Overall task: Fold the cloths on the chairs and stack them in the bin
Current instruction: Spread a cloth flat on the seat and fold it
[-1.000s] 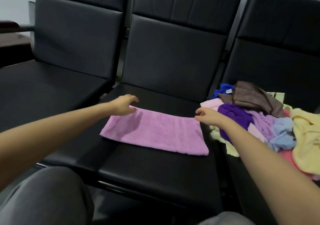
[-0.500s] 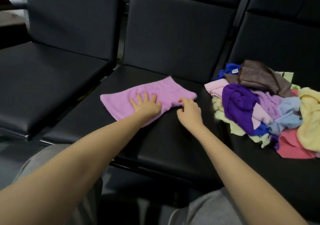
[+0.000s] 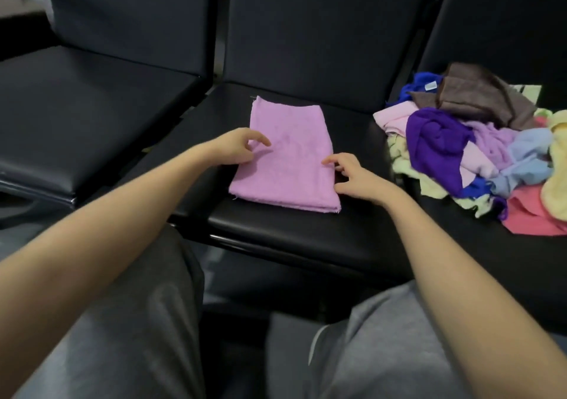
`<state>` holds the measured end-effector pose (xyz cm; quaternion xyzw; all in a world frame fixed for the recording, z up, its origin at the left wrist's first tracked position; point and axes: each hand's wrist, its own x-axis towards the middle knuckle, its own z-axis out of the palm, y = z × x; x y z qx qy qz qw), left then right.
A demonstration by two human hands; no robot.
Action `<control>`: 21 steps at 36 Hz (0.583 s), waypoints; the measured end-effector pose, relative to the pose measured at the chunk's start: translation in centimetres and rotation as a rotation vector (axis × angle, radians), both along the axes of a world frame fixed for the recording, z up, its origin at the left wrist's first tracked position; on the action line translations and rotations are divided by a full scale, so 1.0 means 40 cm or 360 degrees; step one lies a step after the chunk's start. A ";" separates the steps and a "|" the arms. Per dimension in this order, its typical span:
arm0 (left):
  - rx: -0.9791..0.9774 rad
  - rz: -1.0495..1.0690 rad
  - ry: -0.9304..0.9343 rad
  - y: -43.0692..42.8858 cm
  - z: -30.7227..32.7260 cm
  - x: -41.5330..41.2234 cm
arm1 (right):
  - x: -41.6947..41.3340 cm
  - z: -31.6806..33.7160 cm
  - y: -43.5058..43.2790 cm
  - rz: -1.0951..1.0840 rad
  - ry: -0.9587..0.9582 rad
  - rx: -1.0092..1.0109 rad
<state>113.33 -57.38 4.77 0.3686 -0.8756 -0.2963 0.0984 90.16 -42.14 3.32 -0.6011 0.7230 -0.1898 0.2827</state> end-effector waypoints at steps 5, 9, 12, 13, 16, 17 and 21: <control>0.0024 -0.0337 -0.0387 -0.031 -0.007 0.040 | 0.001 0.017 0.010 0.0131 0.0079 0.0226; 0.0209 -0.0459 -0.0551 -0.020 0.007 0.053 | 0.007 0.026 0.009 0.0150 0.0100 0.0272; 0.0020 -0.0407 -0.0710 -0.008 -0.021 0.047 | 0.021 0.035 0.007 0.0150 0.0055 0.0162; -0.0078 -0.0396 -0.0654 -0.002 -0.033 0.043 | 0.025 0.037 0.005 0.0139 0.0038 0.0131; -0.0312 -0.0455 -0.0317 0.012 -0.042 0.044 | 0.038 0.045 -0.003 0.0127 0.0074 -0.0038; -0.0349 -0.0502 -0.0232 0.012 -0.042 0.046 | 0.038 0.044 -0.006 0.0159 0.0114 -0.0105; -0.0194 -0.0657 0.0010 0.018 -0.032 0.053 | 0.019 0.041 -0.006 0.0176 -0.0123 -0.0141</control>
